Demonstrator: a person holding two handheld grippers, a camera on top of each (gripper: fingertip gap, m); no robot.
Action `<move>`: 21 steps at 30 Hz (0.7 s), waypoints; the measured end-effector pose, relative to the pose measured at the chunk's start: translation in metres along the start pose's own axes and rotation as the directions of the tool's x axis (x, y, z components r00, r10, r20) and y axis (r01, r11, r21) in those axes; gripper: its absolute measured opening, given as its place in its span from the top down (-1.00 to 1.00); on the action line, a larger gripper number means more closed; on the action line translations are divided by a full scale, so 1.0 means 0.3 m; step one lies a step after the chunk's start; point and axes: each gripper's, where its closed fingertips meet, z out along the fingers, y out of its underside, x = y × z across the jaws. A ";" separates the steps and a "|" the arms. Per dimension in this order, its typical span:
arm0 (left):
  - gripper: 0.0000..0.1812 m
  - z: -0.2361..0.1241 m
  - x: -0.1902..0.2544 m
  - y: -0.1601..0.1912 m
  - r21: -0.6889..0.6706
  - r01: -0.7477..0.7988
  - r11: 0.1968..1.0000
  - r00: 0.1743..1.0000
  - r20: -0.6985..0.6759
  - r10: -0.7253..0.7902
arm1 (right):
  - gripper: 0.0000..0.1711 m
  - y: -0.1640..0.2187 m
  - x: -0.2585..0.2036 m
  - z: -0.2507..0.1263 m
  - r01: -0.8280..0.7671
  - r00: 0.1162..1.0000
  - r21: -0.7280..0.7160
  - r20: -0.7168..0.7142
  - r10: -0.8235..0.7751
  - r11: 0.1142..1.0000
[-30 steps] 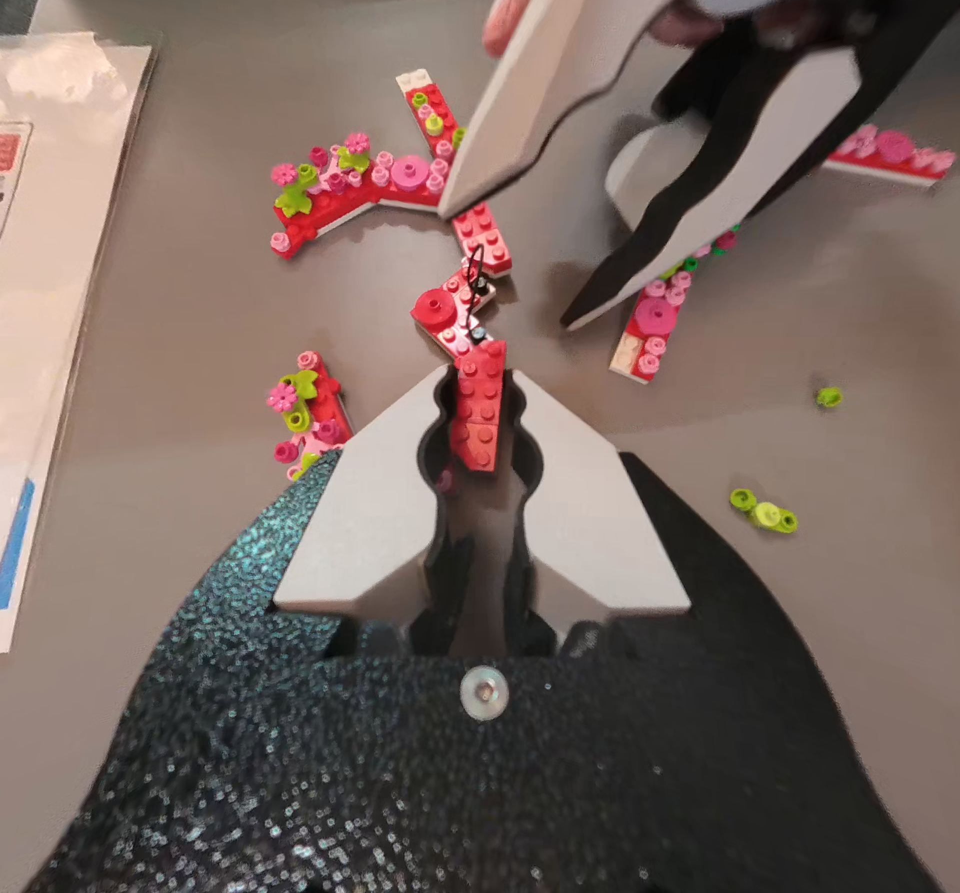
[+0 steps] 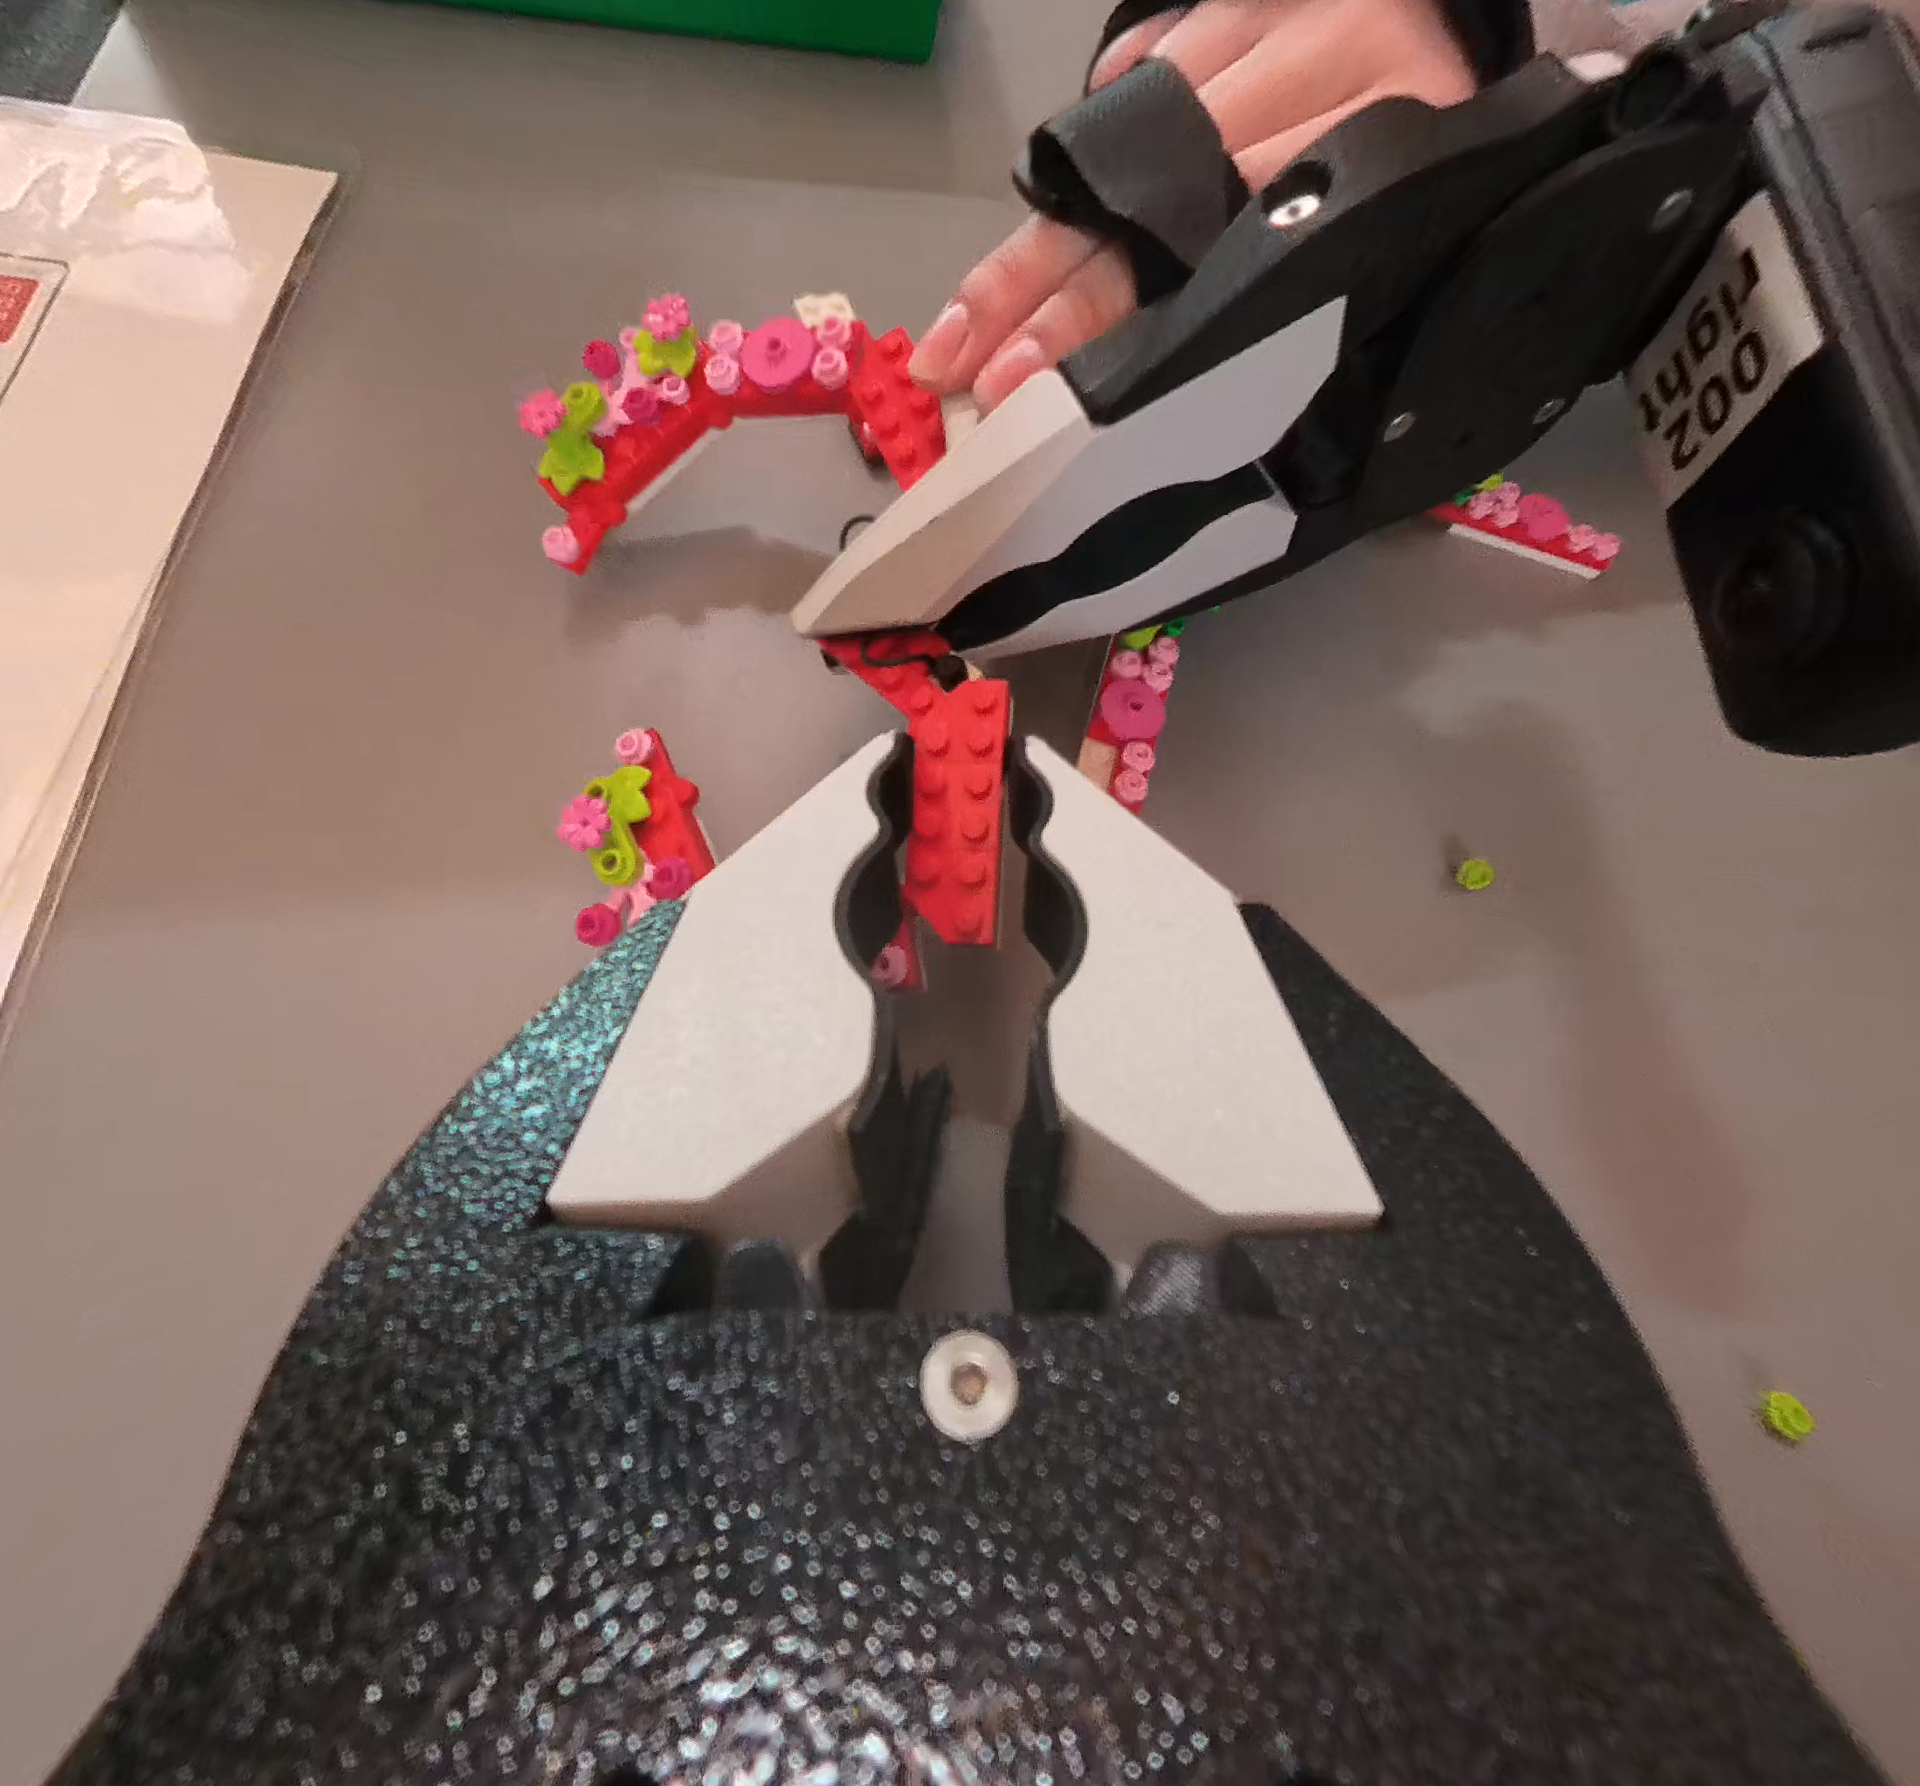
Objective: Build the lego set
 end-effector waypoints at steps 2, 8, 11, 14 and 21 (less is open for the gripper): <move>0.82 0.003 -0.001 0.003 -0.003 0.001 1.000 1.000 0.001 -0.001 | 0.87 -0.002 -0.017 0.003 -0.082 0.996 0.017 0.035 0.081 0.996; 0.82 0.017 -0.030 0.053 -0.107 -0.068 0.992 0.994 0.081 0.077 | 0.42 -0.005 0.010 -0.126 -0.302 0.953 0.157 0.085 0.292 0.940; 0.82 0.027 -0.032 0.066 -0.144 -0.086 0.986 0.990 0.098 0.101 | 0.37 0.032 0.040 -0.189 -0.446 0.895 0.241 0.094 0.437 0.862; 0.82 0.026 -0.033 0.070 -0.165 -0.083 0.983 0.988 0.114 0.102 | 0.37 0.099 0.115 -0.232 -0.586 0.783 0.362 0.020 0.622 0.725; 0.49 -0.107 0.045 -0.096 0.109 0.000 0.994 0.960 0.280 -0.031 | 0.42 0.298 0.209 -0.312 -0.600 0.593 0.472 -0.279 0.755 0.646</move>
